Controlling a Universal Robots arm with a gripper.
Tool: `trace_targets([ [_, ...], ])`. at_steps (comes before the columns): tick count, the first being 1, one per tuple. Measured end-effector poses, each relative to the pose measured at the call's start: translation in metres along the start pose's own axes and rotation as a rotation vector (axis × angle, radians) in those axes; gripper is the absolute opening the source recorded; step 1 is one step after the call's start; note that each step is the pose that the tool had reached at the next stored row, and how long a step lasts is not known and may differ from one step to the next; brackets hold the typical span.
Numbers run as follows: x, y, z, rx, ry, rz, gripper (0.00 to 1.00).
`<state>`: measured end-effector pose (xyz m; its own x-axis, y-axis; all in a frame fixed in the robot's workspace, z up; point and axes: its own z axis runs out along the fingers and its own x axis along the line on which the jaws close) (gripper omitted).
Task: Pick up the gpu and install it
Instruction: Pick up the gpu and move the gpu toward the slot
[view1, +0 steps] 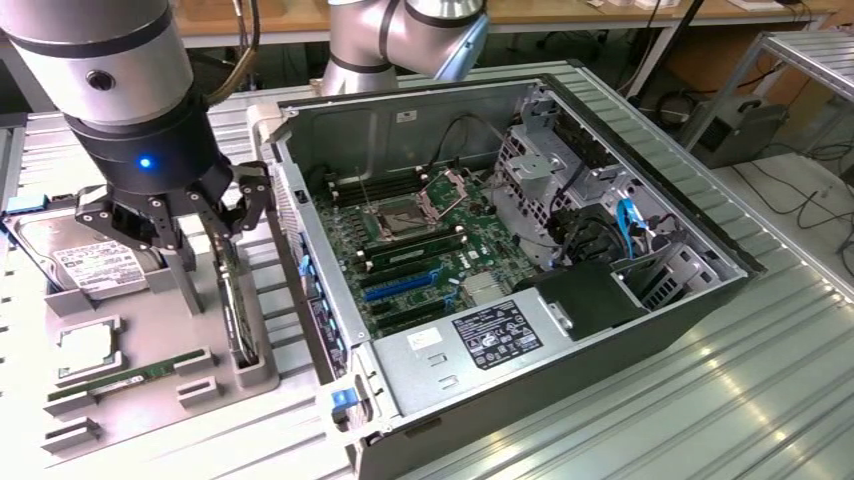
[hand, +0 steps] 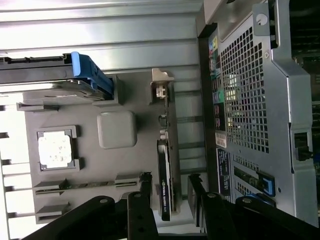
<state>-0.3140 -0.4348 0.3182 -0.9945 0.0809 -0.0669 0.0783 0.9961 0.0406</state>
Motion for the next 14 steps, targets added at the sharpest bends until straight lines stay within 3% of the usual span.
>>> trace_targets([
  [14,0.004,-0.0014,0.0309,-0.0001,-0.0022,0.001,0.42],
])
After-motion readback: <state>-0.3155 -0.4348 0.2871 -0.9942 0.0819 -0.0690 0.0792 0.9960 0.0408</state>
